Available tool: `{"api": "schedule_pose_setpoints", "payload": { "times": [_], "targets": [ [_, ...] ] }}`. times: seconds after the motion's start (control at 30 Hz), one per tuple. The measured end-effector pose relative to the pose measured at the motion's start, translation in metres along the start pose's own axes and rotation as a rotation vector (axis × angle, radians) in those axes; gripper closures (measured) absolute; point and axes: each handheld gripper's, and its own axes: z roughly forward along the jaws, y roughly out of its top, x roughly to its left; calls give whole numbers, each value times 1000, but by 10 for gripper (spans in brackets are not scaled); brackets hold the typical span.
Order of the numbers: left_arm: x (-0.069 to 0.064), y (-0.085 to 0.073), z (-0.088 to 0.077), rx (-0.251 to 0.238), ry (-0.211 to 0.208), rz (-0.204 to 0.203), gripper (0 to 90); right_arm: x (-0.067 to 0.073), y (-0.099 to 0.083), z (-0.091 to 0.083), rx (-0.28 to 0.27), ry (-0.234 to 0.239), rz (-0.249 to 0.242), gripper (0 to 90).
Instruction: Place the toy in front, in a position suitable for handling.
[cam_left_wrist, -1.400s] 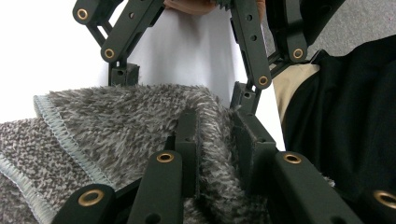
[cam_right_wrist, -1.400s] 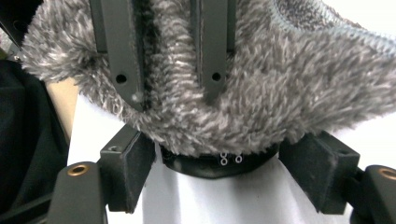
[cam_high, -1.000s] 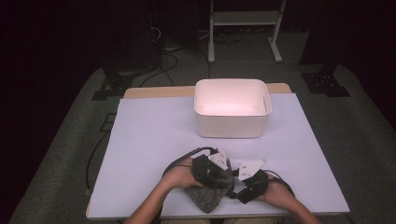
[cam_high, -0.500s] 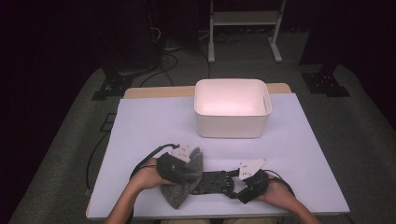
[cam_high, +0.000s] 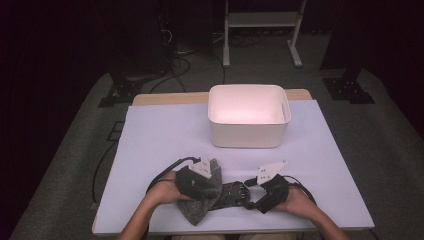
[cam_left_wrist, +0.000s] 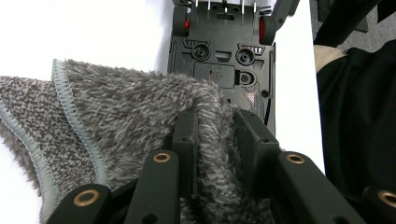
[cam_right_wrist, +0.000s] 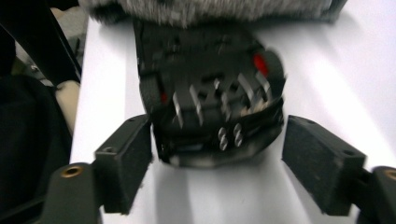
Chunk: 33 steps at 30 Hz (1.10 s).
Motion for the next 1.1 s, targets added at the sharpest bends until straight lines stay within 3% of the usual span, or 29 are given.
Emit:
{"api": "schedule_pose_setpoints", "payload": {
  "times": [0.1, 0.27, 0.37, 0.5, 0.7, 0.93, 1.1],
  "targets": [
    [0, 0, 0, 2, -2, 2, 705, -4, 11, 5, 28, 29, -49, 183],
    [0, 0, 0, 7, -4, 2, 705, -9, 19, 18, 78, 95, -36, 142],
    [1, 0, 0, 0, -8, -6, 705, -9, 14, 17, 56, 100, -11, 182],
    [-2, 2, 1, 0, -8, -2, 703, -3, 10, 17, 42, 74, -23, 187],
    [-5, 7, 3, 22, -8, 20, 704, 0, 11, 13, 72, 74, 29, 182],
    [-6, 8, 3, 28, -4, 27, 704, 2, 20, 7, 109, 59, 36, 170],
    [-7, 7, 3, 22, -4, 23, 704, 0, 23, 0, 71, 58, 61, 166]
  ]
}}
